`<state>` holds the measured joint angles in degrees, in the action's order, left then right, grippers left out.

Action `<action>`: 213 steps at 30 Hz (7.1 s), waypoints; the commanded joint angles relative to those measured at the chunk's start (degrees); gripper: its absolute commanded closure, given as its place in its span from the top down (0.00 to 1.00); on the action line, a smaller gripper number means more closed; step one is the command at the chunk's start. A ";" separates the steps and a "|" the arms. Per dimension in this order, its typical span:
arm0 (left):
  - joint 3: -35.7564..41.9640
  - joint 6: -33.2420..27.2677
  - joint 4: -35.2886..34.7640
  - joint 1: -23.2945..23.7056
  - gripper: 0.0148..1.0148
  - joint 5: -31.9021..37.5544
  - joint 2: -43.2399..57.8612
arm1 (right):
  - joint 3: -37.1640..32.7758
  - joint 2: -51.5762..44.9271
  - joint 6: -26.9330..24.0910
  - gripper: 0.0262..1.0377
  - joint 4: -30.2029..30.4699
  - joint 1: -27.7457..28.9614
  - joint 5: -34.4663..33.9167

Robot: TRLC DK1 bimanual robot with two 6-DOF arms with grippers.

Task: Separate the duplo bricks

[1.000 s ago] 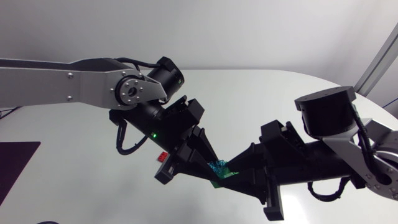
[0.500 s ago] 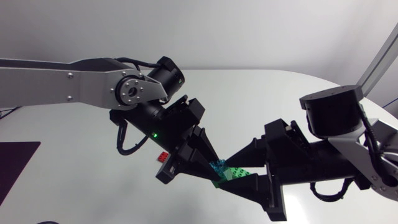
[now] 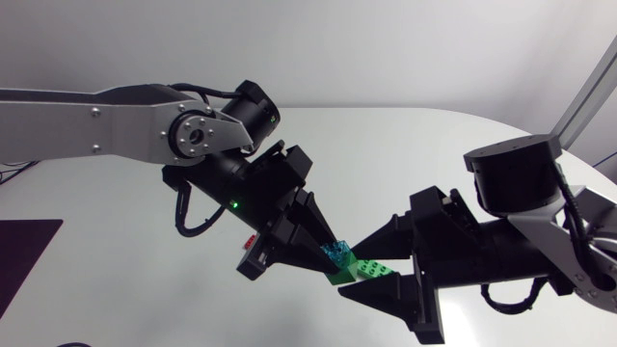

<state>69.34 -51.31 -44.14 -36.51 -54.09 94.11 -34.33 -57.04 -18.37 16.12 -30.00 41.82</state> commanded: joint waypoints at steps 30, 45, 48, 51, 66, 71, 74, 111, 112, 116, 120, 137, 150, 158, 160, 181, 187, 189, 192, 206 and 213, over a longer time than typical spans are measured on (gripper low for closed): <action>4.66 0.24 -5.17 -0.75 0.28 -1.02 -0.33 | 0.66 0.61 -0.09 0.21 1.11 -0.24 -1.83; 3.70 -1.86 -6.84 -1.46 0.28 -1.02 -2.08 | -0.65 0.43 -0.97 0.21 3.48 -1.55 -6.67; 1.76 -0.63 -3.76 -1.28 0.28 -1.02 -4.02 | -1.01 0.26 -0.09 0.21 3.57 -1.11 -5.35; 0.00 1.30 -0.24 -0.49 0.28 -1.02 -5.95 | -1.01 -0.01 0.88 0.21 3.48 -0.24 -3.59; 0.18 5.69 4.15 4.26 0.28 -6.30 -6.48 | -0.30 2.28 0.88 0.21 2.69 2.14 -1.57; -1.75 -0.72 1.78 6.19 0.29 4.87 -3.40 | -1.01 3.51 -2.72 0.21 5.68 8.99 -1.48; -6.15 -5.64 1.43 5.14 0.29 15.33 -1.56 | -0.74 3.60 -4.39 0.21 5.85 12.33 -1.48; -20.39 -0.55 17.33 0.04 0.96 36.86 -1.47 | -15.24 -37.89 -2.37 0.23 -23.33 8.20 -16.69; -20.21 -0.11 17.33 0.74 0.97 36.42 -2.79 | -16.21 -39.38 -2.28 0.23 -23.50 7.67 -16.86; -19.42 2.88 17.33 3.64 0.97 36.07 -7.71 | -19.73 -44.48 -2.11 0.23 -24.03 4.69 -18.44; -18.98 5.25 17.33 7.60 0.97 34.40 -9.64 | -22.36 -49.31 -2.20 0.23 -25.35 2.14 -20.20; -18.10 9.91 18.56 16.03 0.97 31.76 -10.61 | -29.66 -58.80 -2.02 0.23 -25.70 -0.15 -20.99; -17.31 9.91 18.74 16.74 0.97 31.67 -9.29 | -29.57 -58.01 -4.13 0.25 -22.80 -0.41 -21.08; -18.10 9.65 18.74 17.53 0.97 31.59 -9.20 | -28.69 -59.07 -8.61 0.24 -21.31 2.75 -20.47; -18.19 9.65 18.74 17.53 0.97 31.59 -8.94 | -28.52 -59.68 -8.88 0.24 -21.66 3.10 -20.20; -18.28 10.26 20.32 16.47 0.97 31.50 -7.09 | -21.48 -59.77 -11.51 0.64 -25.70 3.72 -19.24; -18.01 10.62 20.41 15.86 0.97 31.41 -6.83 | -20.08 -58.01 -11.78 0.85 -25.52 4.42 -19.24; -17.93 10.62 20.41 15.86 0.97 31.50 -6.83 | -19.90 -56.52 -11.78 0.89 -25.08 4.86 -19.24; -18.01 10.62 20.41 15.95 0.97 31.50 -6.83 | -19.73 -53.27 -11.78 0.89 -23.77 5.04 -19.06; -18.19 10.62 20.41 15.86 0.97 31.41 -7.09 | -18.94 -51.07 -13.89 0.25 -20.69 8.03 -18.88; -18.28 10.62 20.41 15.95 0.97 31.41 -7.36 | -20.69 -54.15 -13.71 0.25 -20.87 6.09 -19.50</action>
<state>50.70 -42.09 -23.97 -20.32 -22.13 86.00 -54.85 -109.30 -31.16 -4.95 -22.72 22.46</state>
